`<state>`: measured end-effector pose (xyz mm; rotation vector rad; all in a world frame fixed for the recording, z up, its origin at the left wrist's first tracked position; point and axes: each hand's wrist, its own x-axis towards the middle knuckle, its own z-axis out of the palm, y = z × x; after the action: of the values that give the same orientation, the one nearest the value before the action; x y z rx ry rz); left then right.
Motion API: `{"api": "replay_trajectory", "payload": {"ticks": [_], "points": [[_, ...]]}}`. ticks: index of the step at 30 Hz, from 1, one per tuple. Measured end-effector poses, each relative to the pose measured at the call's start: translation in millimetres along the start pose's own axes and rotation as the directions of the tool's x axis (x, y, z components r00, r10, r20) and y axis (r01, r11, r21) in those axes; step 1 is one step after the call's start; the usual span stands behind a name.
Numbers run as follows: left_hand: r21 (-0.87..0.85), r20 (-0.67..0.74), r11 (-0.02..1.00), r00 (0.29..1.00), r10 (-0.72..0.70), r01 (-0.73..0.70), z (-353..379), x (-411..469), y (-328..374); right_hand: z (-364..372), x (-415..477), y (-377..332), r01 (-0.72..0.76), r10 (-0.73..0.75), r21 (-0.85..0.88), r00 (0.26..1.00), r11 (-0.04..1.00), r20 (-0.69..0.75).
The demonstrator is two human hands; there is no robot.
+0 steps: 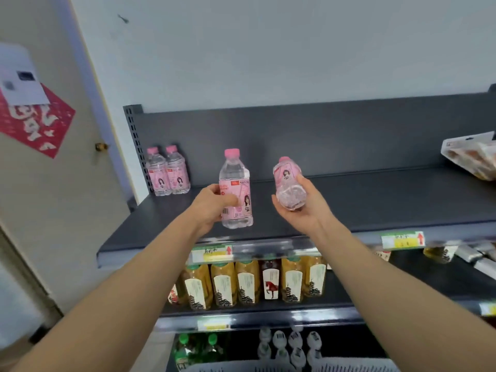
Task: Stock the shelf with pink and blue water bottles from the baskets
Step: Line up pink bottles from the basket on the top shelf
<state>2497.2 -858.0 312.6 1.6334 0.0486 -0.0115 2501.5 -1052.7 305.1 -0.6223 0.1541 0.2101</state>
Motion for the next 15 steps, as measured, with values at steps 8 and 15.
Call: {"api": "replay_trajectory", "payload": {"ticks": [8,15], "points": [[0.033,-0.013,0.999,0.999,-0.043,0.043,-59.0,57.6,-22.4,21.7,77.1,43.6,-0.114,0.14,-0.228,0.985,0.967,0.098],[0.0,0.052,0.999,0.998,-0.04,0.04,-97.9,98.5,-32.1,39.7,129.5,64.8,-0.021,0.081,-0.575,0.994,0.818,0.08]]}}
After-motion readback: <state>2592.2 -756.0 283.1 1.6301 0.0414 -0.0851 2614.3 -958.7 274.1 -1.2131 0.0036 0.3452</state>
